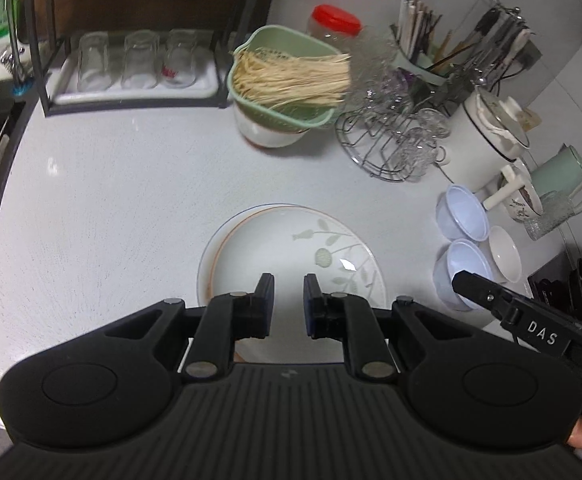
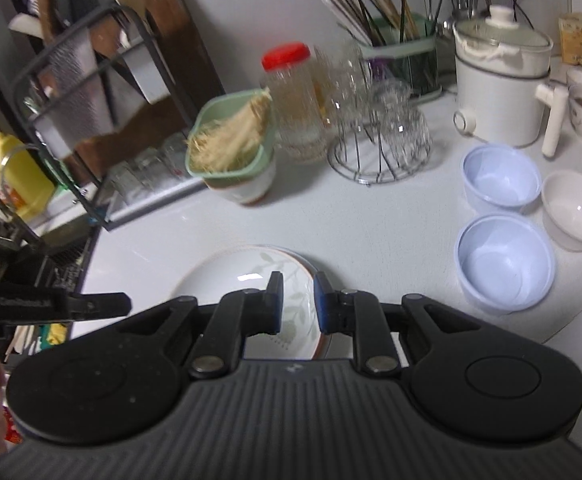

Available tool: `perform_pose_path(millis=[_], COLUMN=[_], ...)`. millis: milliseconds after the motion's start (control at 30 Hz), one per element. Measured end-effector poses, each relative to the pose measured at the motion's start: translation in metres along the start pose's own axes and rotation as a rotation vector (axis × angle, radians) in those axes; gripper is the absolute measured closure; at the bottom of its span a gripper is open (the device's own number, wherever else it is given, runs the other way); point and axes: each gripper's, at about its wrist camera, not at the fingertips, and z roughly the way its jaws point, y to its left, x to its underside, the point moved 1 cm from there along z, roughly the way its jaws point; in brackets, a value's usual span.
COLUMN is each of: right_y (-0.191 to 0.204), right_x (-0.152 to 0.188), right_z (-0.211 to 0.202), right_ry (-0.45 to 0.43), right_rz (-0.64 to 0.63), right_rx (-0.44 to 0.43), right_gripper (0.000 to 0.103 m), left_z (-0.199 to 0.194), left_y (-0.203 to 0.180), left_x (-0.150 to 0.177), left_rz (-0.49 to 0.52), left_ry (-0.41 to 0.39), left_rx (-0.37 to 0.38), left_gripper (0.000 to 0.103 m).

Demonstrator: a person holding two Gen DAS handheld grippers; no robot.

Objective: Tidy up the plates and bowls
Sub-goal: 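Open both grippers on the plate rim and lift them off the stack, then move both grippers toward the light blue plastic bowl beside the rice cooker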

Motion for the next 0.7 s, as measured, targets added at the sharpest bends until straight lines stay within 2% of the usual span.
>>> perform_pose_path(millis=[167,300,400,500,700], right_y=[-0.004,-0.013,-0.018,-0.023,-0.033], right_x=[0.002,0.004,0.004,0.004,0.003], right_z=[-0.03,-0.043,-0.053,-0.058,-0.055], right_ry=[-0.05,-0.078,-0.101,-0.118,-0.135], right_rz=[-0.026,-0.004,0.018,0.036,0.059], right_rx=[-0.012,0.011,0.022,0.042,0.098], right_gripper=[0.083,0.083,0.083,0.083,0.083], left_z=[-0.016,-0.02,-0.021,-0.019,-0.001], left_y=[-0.026,-0.036,-0.041,-0.046,-0.058], left_x=[0.01,0.018,0.019,0.014,-0.002], left_rz=[0.05,0.042,0.062,0.095,0.14], left_ry=[-0.034,-0.038,-0.037,-0.045,-0.04], left_rx=[0.0,0.008,0.006,0.012,0.056], left_gripper=[0.084,0.067,0.057,0.054,0.054])
